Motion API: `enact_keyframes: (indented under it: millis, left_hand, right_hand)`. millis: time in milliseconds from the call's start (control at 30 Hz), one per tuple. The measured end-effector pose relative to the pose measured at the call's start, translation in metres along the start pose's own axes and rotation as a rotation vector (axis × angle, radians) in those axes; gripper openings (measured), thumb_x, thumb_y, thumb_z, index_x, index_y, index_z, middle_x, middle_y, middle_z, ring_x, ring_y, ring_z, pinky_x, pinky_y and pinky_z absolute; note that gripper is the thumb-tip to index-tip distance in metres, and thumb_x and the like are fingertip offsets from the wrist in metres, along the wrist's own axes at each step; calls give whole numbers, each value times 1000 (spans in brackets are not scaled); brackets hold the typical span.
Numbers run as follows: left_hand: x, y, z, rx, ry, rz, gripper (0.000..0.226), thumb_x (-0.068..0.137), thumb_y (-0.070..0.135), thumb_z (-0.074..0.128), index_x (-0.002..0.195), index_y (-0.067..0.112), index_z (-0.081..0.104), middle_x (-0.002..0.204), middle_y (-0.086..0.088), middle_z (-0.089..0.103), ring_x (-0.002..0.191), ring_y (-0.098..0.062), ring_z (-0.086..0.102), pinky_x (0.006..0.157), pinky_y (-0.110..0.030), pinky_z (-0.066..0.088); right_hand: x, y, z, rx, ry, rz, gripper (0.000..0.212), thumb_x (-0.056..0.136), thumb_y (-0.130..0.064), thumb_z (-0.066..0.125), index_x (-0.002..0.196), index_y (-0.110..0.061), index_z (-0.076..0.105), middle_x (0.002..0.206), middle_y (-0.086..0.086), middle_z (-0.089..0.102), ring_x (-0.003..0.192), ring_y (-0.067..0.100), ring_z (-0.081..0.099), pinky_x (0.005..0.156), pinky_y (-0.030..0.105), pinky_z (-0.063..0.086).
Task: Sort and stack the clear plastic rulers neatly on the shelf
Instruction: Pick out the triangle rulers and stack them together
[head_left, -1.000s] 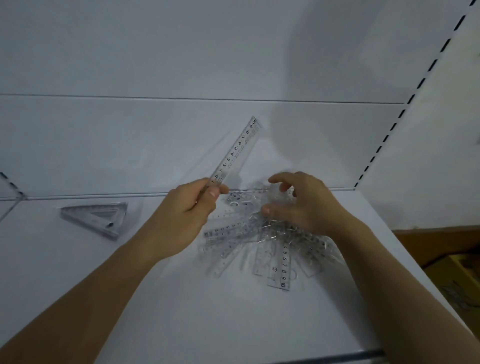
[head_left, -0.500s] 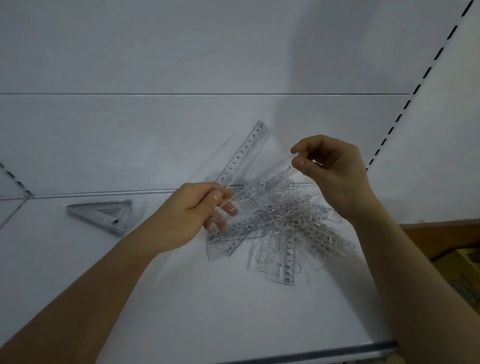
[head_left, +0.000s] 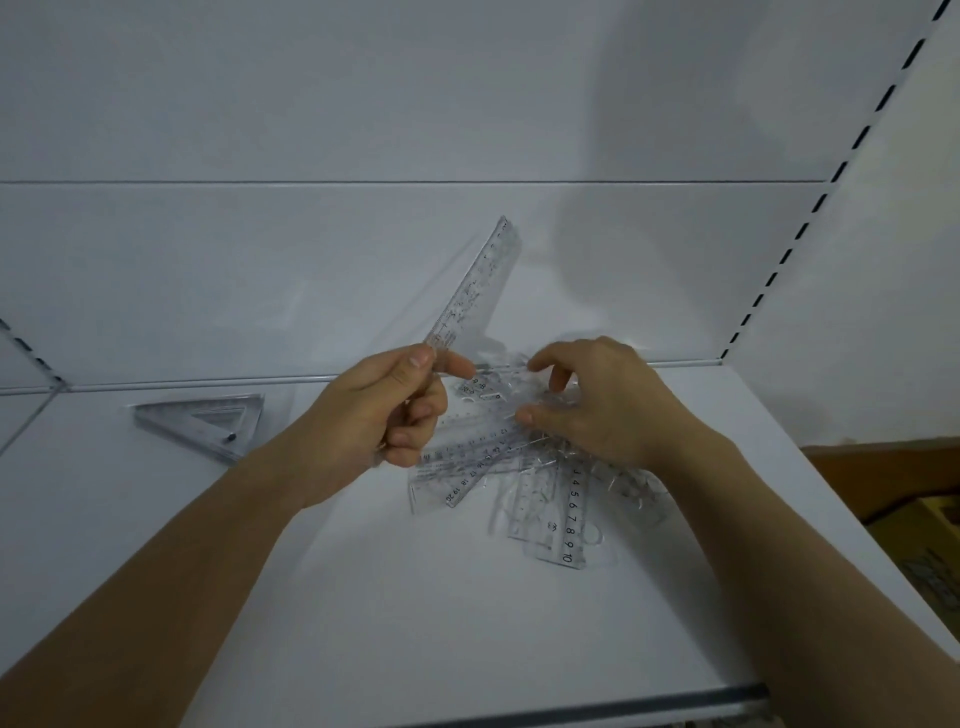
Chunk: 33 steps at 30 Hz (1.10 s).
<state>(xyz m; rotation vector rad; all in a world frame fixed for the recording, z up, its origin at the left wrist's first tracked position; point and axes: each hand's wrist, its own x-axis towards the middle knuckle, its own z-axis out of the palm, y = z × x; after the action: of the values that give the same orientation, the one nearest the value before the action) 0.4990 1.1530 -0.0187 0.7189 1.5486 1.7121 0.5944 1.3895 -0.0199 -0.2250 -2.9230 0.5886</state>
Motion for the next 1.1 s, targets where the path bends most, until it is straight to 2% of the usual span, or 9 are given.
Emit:
enact_keyframes:
  millis: [233,333,400,467,533,633,833,1000,1100]
  left_hand:
    - [4,-1,6,-5,38,-29,46,98,47,51,121,11,68,72,-1,30,52,-11,22,46,-24,18]
    - [5,-4,9,47,63,-23,34,102,31,47,122,12,66,72,-3,27,52,-12,21,43,-21,20]
    - [6,-7,10,96,87,-35,30,106,22,41,121,12,65,71,-4,28,52,-12,21,43,-21,21]
    - [7,-9,11,148,104,-48,31,108,21,39,121,12,65,72,-5,26,53,-13,20,43,-21,21]
    - [8,-10,10,175,108,-57,31,108,22,39,122,11,64,76,-10,22,55,-15,19,45,-22,20]
    - [6,-8,8,172,97,-47,31,108,20,38,120,10,66,71,-4,31,54,-14,21,45,-23,20]
    - [6,1,-3,175,153,-2,30,107,18,41,117,8,67,67,0,39,51,-12,23,43,-20,22]
    - [6,0,-6,356,206,110,23,105,18,49,113,15,71,65,0,37,53,-12,29,45,-22,25]
    - [4,-2,-8,603,304,277,24,99,32,53,110,23,72,64,3,41,55,-19,36,53,-24,33]
  right_hand:
    - [-1,1,-1,119,-14,45,57,88,-41,75,140,-27,56,107,-14,63,97,10,54,84,26,40]
    - [-2,-1,-3,75,-50,-16,53,90,-54,64,137,-31,58,115,-11,60,108,14,52,98,39,44]
    - [-5,1,-8,-26,-108,-57,54,88,-64,60,134,-37,58,127,-10,54,122,17,45,104,48,38]
    - [-6,6,-14,-110,-119,-72,49,88,-62,63,132,-41,58,128,-13,52,125,16,38,100,45,32]
    - [-5,8,-16,-111,-101,-86,36,89,-52,67,123,-41,62,114,-15,55,117,14,40,97,42,32]
    - [-3,9,-12,-10,-83,-147,15,89,-41,73,104,-39,67,104,-15,53,109,11,45,100,45,39]
    - [-3,11,-10,55,-68,-195,33,91,-28,73,121,-32,61,106,-15,61,95,6,56,86,30,51]
    - [-2,8,-11,51,53,-288,29,86,-14,77,112,-26,71,95,-11,61,83,4,57,79,27,51]
    - [-2,7,-12,34,149,-414,22,85,-6,78,101,-20,78,91,-7,68,82,10,61,76,30,52]
